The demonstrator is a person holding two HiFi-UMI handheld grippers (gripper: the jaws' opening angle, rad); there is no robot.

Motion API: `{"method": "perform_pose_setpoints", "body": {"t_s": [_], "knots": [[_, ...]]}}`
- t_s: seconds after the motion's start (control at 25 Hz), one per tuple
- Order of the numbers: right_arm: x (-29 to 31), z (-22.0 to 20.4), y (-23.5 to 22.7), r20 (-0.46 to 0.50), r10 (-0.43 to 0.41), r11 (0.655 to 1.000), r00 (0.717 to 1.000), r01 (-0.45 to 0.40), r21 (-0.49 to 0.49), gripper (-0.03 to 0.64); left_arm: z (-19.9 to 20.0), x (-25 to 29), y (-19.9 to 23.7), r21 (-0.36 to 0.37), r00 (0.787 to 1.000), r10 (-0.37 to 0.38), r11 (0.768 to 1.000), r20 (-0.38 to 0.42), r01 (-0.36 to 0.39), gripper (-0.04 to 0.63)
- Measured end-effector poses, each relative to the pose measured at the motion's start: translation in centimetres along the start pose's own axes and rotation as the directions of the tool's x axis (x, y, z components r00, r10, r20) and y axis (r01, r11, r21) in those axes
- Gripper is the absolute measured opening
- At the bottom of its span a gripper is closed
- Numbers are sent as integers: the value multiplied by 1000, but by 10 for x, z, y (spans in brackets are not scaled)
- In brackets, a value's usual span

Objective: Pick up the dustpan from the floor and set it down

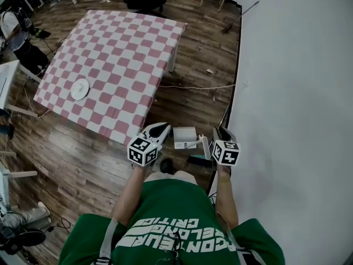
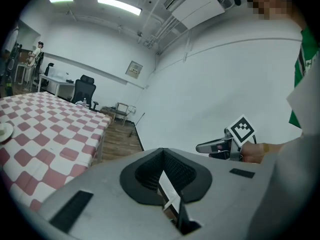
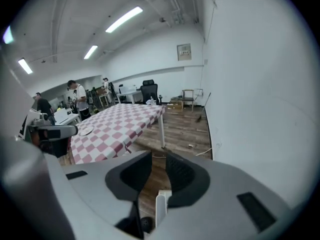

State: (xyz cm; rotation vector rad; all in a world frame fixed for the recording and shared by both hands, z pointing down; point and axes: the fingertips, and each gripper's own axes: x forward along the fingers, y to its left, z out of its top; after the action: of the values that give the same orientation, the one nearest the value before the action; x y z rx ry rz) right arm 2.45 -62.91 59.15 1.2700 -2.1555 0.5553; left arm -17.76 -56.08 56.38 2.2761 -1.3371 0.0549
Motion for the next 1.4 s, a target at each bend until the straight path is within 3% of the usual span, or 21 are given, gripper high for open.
{"method": "perform_pose_setpoints", "body": {"t_s": [0.12,0.28,0.76,1.4], "knots": [[-16,10,1,41,-10,1000,999,9,11,38,13,-5,-1,10,1000,4,1000,31,-5,3],[-24,1,-3,91,13,1000,996,-16,27,9,9,-4,0,26,998,21,999,54,-23,3],[-62,28,20,193,91,995,977,-81,-55,8,23,-12,-2,3,994,44,999,100,-45,3],[-71,16,13,196,103,994,975,-93,-59,8,15,-3,-15,7,996,29,1000,84,-30,3]]}}
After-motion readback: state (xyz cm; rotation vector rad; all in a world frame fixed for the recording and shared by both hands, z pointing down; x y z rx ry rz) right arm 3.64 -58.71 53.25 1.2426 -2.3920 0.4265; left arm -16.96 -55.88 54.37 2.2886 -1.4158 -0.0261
